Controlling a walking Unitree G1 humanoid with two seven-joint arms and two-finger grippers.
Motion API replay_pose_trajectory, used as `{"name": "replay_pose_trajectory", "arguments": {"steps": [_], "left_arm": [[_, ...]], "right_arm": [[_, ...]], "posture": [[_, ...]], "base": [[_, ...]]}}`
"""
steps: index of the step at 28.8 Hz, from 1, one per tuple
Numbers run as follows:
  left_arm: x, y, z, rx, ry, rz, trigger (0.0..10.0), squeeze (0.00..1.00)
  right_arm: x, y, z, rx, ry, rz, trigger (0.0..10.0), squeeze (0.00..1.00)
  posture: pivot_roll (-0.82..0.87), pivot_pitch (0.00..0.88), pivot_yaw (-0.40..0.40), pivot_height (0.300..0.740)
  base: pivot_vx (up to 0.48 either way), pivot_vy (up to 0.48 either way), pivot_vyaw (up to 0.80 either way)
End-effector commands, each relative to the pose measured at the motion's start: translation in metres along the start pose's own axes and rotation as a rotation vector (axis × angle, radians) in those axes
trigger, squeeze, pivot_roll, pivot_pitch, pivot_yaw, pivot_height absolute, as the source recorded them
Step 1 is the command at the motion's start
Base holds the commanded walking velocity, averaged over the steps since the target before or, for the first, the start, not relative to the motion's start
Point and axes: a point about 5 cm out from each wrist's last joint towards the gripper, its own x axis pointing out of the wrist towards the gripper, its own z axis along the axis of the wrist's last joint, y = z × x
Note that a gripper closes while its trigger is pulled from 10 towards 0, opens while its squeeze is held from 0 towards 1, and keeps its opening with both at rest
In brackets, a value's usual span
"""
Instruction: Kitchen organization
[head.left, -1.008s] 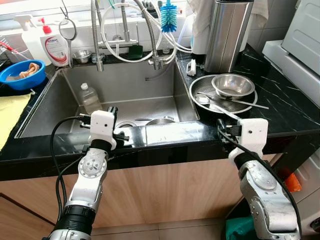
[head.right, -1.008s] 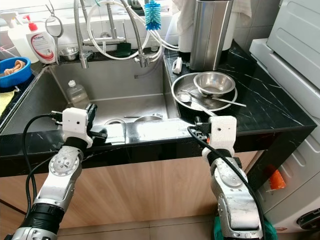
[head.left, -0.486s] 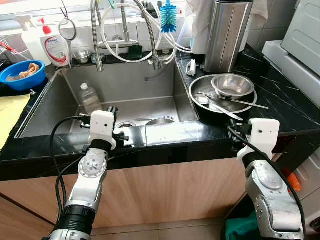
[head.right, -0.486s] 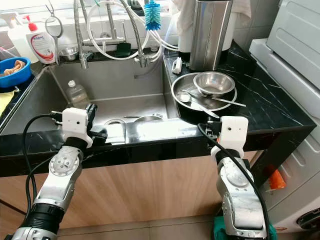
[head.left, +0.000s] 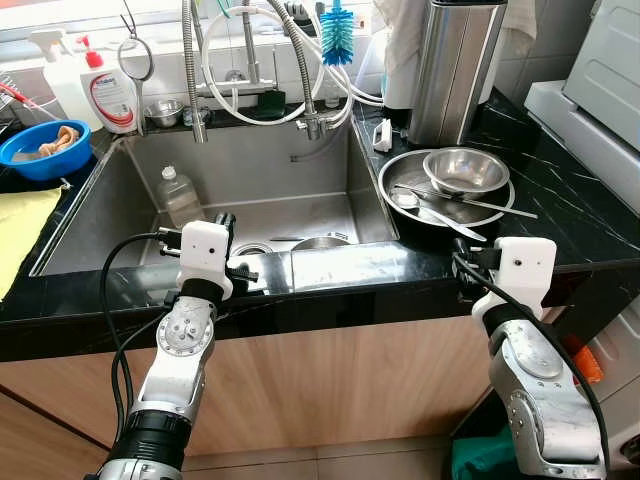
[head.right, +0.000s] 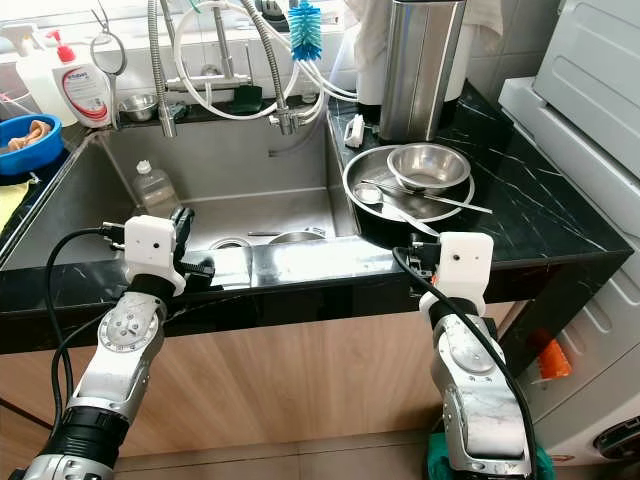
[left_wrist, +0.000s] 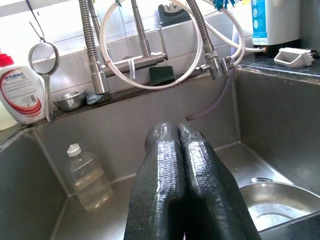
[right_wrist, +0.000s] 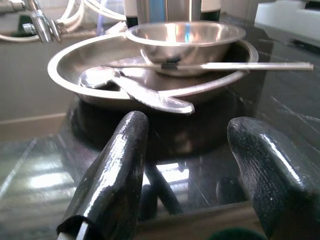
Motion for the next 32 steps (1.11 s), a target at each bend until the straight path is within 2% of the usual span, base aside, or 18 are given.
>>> {"name": "replay_pose_trajectory", "arguments": {"steps": [1,7,15,16,17,18,32], "left_arm": [[0.001,0.003,0.002,0.001,-0.012,0.014,10.0,0.00],[0.001,0.003,0.002,-0.002,-0.012,0.012,10.0,0.00],[0.001,0.003,0.002,-0.001,-0.011,0.010,10.0,0.00],[0.001,0.003,0.002,-0.001,-0.011,0.010,10.0,0.00],[0.001,0.003,0.002,-0.001,-0.011,0.010,10.0,0.00],[0.001,0.003,0.002,0.000,-0.011,0.010,10.0,0.00],[0.002,0.004,0.004,0.009,-0.015,0.007,10.0,0.00]], "right_arm": [[0.002,0.004,0.008,0.011,-0.036,0.013,10.0,0.00],[0.001,0.006,0.013,0.024,-0.074,0.022,10.0,0.00],[0.005,0.004,0.010,0.008,-0.048,0.001,10.0,0.00],[0.005,0.005,0.010,0.010,-0.055,0.010,3.8,0.00],[0.005,0.006,0.010,0.011,-0.057,0.014,3.8,0.00],[0.005,0.006,0.010,0.012,-0.058,0.016,0.0,0.00],[0.007,0.018,0.009,0.028,-0.055,0.084,0.0,0.00]], "posture": [[-0.24,0.000,0.036,0.731],[-0.24,0.000,0.038,0.731],[-0.24,0.000,0.038,0.731],[-0.23,0.000,0.039,0.731],[-0.23,0.000,0.039,0.731],[-0.24,0.000,0.040,0.731],[-0.23,0.000,0.045,0.731]], "base": [[0.000,0.000,0.00],[0.000,0.000,0.00],[0.000,0.000,0.00],[0.000,0.000,0.00],[0.000,0.000,0.00],[0.000,0.000,0.00],[0.000,0.000,0.00]]}}
